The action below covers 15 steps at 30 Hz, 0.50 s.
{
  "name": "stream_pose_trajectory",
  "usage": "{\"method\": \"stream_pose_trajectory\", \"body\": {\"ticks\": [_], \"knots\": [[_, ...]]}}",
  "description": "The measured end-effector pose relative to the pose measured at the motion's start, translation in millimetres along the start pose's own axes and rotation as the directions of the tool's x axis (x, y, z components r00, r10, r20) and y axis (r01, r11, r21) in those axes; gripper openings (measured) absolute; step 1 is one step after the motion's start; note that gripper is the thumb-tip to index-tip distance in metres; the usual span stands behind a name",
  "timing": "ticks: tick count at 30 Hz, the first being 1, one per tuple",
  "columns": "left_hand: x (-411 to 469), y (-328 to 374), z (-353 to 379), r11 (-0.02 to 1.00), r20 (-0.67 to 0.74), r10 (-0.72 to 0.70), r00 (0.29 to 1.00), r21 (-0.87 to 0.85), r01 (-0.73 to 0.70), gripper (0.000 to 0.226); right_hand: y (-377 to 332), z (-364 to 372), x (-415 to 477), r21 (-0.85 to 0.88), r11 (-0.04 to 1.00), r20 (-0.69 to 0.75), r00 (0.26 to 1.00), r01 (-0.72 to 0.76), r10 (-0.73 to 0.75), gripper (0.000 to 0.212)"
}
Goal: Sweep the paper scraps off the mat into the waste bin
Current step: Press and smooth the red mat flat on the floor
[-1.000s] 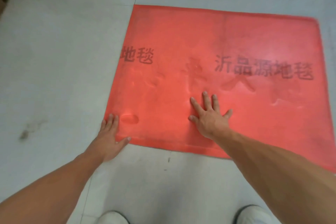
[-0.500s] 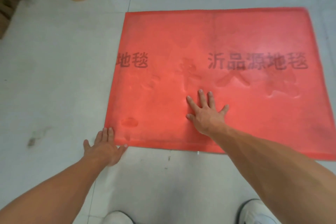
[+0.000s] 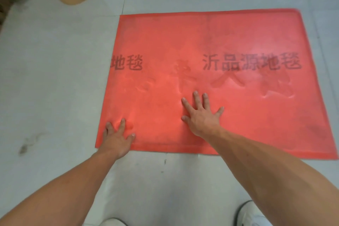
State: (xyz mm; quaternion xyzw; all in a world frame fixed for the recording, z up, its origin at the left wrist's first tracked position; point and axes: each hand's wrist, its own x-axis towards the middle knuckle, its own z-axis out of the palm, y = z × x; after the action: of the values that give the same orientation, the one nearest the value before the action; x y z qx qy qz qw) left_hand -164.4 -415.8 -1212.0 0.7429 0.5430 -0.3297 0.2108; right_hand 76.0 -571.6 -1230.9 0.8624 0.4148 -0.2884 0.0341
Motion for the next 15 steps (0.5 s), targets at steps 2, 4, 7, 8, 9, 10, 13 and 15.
{"method": "stream_pose_trajectory", "body": {"ticks": [2,4,7,8,9,10,13,15], "knots": [[0.4,-2.0,0.2,1.000,0.003,0.005,1.000,0.005,-0.005,0.077,0.4,-0.4,1.2,0.005,1.000,0.001,1.000,0.003,-0.003,0.064],[0.1,-1.6,0.9,1.000,-0.002,0.007,1.000,0.013,-0.007,0.076,0.8,-0.6,1.8,0.011,1.000,0.006,1.000,0.006,-0.006,0.064],[-1.4,2.1,1.8,1.000,-0.021,-0.002,1.000,0.020,0.002,0.074,1.3,-0.6,3.0,0.021,1.000,0.009,1.000,0.006,-0.006,0.064],[-2.3,2.8,2.0,1.000,-0.027,-0.003,1.000,0.014,0.004,0.073,1.2,-1.1,3.0,0.022,1.000,0.011,1.000,0.008,-0.008,0.064],[-2.7,3.0,2.8,1.000,-0.030,-0.003,1.000,0.005,0.003,0.071,1.0,-1.3,2.9,0.022,1.000,0.012,1.000,0.010,-0.010,0.064],[-2.5,2.9,3.2,1.000,-0.031,-0.001,1.000,-0.002,0.001,0.070,1.0,-0.9,2.8,0.021,1.000,0.009,1.000,0.012,-0.012,0.064],[-1.7,2.5,0.2,1.000,-0.013,-0.012,1.000,0.019,0.012,0.068,1.2,-0.5,2.7,0.022,1.000,0.005,1.000,0.013,-0.013,0.064],[-5.6,7.7,-5.1,0.996,-0.078,-0.006,0.997,0.089,0.013,0.068,1.2,-0.1,2.7,0.024,1.000,0.010,1.000,0.014,-0.014,0.064]]}}
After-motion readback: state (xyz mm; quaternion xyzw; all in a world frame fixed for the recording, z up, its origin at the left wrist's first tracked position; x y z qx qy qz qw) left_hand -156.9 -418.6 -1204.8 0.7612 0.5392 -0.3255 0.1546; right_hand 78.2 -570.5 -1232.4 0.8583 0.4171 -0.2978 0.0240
